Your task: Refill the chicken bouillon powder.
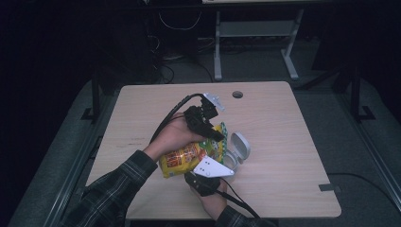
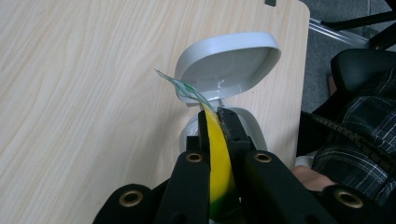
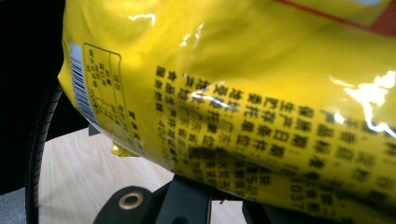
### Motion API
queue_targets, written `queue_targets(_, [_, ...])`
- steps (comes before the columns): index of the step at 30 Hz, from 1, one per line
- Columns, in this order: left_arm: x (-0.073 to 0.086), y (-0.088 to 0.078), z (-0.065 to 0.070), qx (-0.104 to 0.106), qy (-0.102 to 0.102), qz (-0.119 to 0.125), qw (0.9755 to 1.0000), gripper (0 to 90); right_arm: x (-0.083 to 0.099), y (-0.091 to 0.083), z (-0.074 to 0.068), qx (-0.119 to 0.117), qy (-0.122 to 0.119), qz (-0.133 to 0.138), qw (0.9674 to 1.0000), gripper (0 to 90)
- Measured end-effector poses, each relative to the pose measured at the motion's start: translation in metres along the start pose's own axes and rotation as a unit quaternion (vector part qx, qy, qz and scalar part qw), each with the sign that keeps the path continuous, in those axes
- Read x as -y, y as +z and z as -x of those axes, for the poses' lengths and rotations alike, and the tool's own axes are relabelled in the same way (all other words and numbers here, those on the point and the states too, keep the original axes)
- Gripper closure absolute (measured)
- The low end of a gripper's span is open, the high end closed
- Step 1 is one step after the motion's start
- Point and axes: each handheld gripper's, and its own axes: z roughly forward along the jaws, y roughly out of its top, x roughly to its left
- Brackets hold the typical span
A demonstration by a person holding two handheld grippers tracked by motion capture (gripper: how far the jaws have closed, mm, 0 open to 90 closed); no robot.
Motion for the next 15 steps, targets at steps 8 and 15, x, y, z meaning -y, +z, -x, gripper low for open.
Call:
queue_targets(8, [-0.0001,0.0009,-0.0002,0.001,0.0,-0.001,1.0,90.0,0.0002,0.0002,0.0,-0.001,0.0,0.0,1.0,89.8])
queue_targets(15, [-0.001,0.0011,-0.0003,0.0,0.0,-0.005,1.0,90.0,0.0003,0.0001,0.0001,-0.001,0.001,0.001,1.0,89.8])
